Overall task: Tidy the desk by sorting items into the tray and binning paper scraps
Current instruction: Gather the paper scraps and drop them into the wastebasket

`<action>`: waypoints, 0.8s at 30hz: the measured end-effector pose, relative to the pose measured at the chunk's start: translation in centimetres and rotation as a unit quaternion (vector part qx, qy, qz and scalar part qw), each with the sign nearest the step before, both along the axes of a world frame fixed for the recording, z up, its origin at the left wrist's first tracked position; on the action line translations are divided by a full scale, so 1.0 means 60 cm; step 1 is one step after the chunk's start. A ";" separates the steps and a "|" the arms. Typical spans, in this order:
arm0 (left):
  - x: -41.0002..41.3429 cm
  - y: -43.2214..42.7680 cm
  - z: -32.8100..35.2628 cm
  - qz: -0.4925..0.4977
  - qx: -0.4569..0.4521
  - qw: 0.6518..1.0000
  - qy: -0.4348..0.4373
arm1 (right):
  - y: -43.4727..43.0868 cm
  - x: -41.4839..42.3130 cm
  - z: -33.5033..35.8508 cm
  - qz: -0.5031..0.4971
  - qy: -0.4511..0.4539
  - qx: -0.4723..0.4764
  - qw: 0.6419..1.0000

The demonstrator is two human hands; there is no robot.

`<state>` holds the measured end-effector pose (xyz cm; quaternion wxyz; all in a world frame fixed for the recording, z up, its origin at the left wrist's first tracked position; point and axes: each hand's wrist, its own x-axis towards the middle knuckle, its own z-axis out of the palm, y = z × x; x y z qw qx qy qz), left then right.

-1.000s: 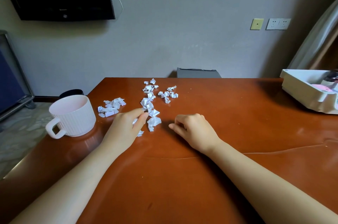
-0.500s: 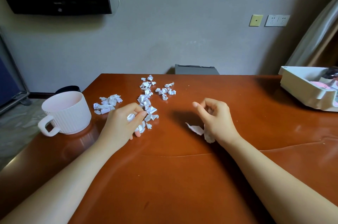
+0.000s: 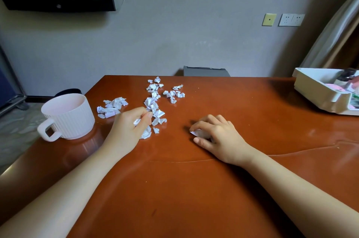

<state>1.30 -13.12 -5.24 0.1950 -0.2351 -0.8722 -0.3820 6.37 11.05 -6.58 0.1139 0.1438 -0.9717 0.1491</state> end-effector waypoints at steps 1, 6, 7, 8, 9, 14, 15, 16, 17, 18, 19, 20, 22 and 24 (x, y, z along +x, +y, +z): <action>-0.001 -0.001 -0.003 -0.002 -0.005 1.000 0.003 | 0.001 0.001 -0.001 0.008 0.011 -0.008 1.000; -0.001 -0.004 -0.006 -0.009 -0.008 1.000 0.005 | 0.002 0.005 0.001 0.051 0.033 -0.031 0.998; -0.002 -0.005 -0.005 -0.007 -0.008 1.000 0.005 | 0.002 0.007 0.003 0.055 0.034 -0.031 0.997; -0.002 -0.005 -0.005 -0.005 -0.007 1.000 0.004 | 0.001 0.009 0.005 0.057 0.038 -0.028 0.997; -0.001 -0.005 -0.004 -0.001 -0.005 1.000 0.002 | 0.001 0.011 0.007 0.052 0.044 -0.025 0.997; 0.006 -0.004 0.000 0.010 0.020 1.000 0.010 | -0.003 0.023 0.011 0.006 0.056 -0.036 0.998; 0.006 -0.005 0.001 0.009 0.025 1.000 0.013 | -0.004 0.023 0.010 0.001 0.056 -0.033 0.998; 0.007 -0.004 0.001 0.006 0.030 0.999 0.014 | -0.003 0.022 0.009 -0.004 0.055 -0.029 0.998; 0.007 -0.004 0.002 0.004 0.033 0.999 0.013 | -0.004 0.022 0.009 -0.009 0.053 -0.027 0.998; 0.009 -0.002 0.003 0.000 0.037 0.999 0.010 | -0.003 0.022 0.008 -0.013 0.051 -0.028 0.998; 0.011 0.000 0.004 -0.006 0.041 0.999 0.007 | -0.003 0.023 0.007 -0.017 0.050 -0.033 0.998; 0.015 0.002 0.006 -0.016 0.047 0.999 0.002 | -0.004 0.024 0.007 -0.020 0.052 -0.040 0.998; 0.026 0.010 0.012 -0.033 0.058 0.998 -0.011 | -0.006 0.028 0.010 -0.022 0.057 -0.062 0.996; 0.041 0.021 0.019 -0.051 0.078 0.995 -0.032 | -0.002 0.031 0.017 -0.028 0.055 -0.100 0.993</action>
